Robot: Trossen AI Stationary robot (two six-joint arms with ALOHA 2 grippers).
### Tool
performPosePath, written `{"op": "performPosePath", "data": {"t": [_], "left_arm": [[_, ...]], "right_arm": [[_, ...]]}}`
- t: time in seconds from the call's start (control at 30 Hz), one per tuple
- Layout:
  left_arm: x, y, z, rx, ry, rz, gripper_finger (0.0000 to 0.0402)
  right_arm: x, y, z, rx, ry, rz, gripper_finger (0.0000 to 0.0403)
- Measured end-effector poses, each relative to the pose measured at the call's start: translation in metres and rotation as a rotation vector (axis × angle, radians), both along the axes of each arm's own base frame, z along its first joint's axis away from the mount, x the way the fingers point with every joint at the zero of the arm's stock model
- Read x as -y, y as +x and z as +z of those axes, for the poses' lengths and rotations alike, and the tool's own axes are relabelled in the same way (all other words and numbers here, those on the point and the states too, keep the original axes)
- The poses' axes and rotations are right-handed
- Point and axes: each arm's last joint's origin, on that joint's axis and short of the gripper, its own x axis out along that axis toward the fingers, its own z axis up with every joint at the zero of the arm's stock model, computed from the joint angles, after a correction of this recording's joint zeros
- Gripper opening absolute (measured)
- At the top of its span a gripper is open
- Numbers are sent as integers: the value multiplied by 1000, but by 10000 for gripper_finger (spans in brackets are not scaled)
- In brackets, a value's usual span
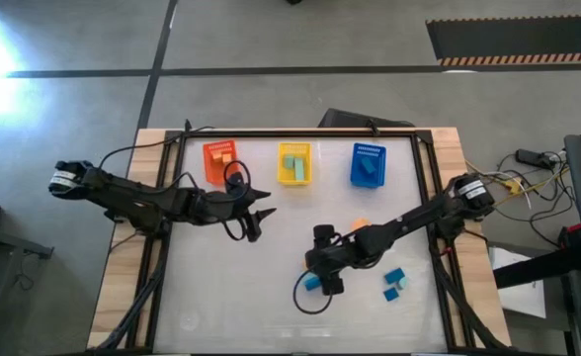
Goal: Sort & place blocks by color
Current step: Put the yellow block into the orange bin
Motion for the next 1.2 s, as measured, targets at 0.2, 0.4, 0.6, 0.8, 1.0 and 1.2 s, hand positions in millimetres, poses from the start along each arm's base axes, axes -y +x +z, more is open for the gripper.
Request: {"op": "performPosePath", "data": {"t": [0.2, 0.4, 0.6, 0.8, 1.0, 1.2], "left_arm": [[0, 0, 1, 7, 1, -1, 199], [0, 0, 1, 7, 1, -1, 199], [0, 0, 1, 7, 1, -1, 199], [0, 0, 1, 7, 1, -1, 199], [0, 0, 1, 6, 2, -2, 199], [0, 0, 1, 1, 15, -7, 199]], "right_arm": [[5, 6, -10, -22, -39, 35, 240], [11, 9, -9, -19, -4, 60, 240], [13, 12, -15, -31, 9, 82, 240], [12, 17, -28, -47, 14, 111, 240], [20, 21, -33, -48, 8, 97, 240], [27, 23, -34, -52, 18, 87, 240]]}}
